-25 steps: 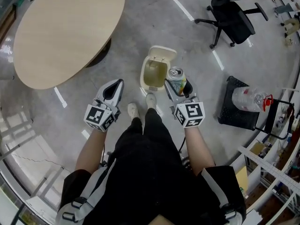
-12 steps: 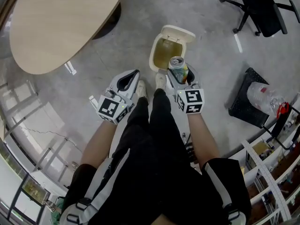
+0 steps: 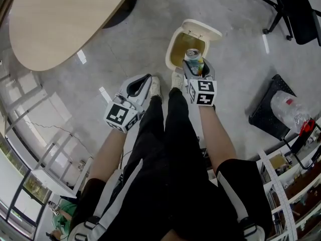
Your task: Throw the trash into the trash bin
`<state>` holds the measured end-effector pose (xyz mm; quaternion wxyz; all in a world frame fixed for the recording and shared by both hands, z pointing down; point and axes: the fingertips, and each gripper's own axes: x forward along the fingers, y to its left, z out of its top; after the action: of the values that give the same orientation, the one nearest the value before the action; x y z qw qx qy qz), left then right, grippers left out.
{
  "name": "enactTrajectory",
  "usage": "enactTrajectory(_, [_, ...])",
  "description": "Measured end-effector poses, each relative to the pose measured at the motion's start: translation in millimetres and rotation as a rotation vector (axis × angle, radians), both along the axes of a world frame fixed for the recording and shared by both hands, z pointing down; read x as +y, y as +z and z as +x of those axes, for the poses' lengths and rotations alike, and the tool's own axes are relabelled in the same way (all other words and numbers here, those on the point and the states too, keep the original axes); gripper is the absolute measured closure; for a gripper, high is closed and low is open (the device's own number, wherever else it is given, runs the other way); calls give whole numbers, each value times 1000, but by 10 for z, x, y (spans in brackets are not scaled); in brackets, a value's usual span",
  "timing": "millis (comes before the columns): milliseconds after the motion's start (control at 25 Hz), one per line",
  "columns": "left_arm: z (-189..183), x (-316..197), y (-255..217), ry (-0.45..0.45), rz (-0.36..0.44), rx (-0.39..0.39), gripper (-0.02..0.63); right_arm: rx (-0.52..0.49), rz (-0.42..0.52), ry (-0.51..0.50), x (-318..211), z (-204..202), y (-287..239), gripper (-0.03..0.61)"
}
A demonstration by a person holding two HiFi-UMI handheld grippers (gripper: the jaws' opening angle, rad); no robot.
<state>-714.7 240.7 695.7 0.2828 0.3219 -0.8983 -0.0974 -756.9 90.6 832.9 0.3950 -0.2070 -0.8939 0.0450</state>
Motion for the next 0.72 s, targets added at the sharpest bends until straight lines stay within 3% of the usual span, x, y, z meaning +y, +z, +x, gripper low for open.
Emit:
enactTrajectory(120, [16, 37, 5, -20, 0, 9, 614, 50, 23, 8, 28, -4, 234, 280])
enactTrajectory(200, [24, 65, 5, -27, 10, 22, 614, 74, 26, 3, 61, -9, 295, 234])
enactTrajectory(320, [26, 130, 11, -43, 14, 33, 613, 67, 21, 1, 72, -28, 257, 216])
enactTrajectory(720, [-165, 84, -221, -23, 56, -33, 614, -61, 28, 63, -275, -103, -304, 470])
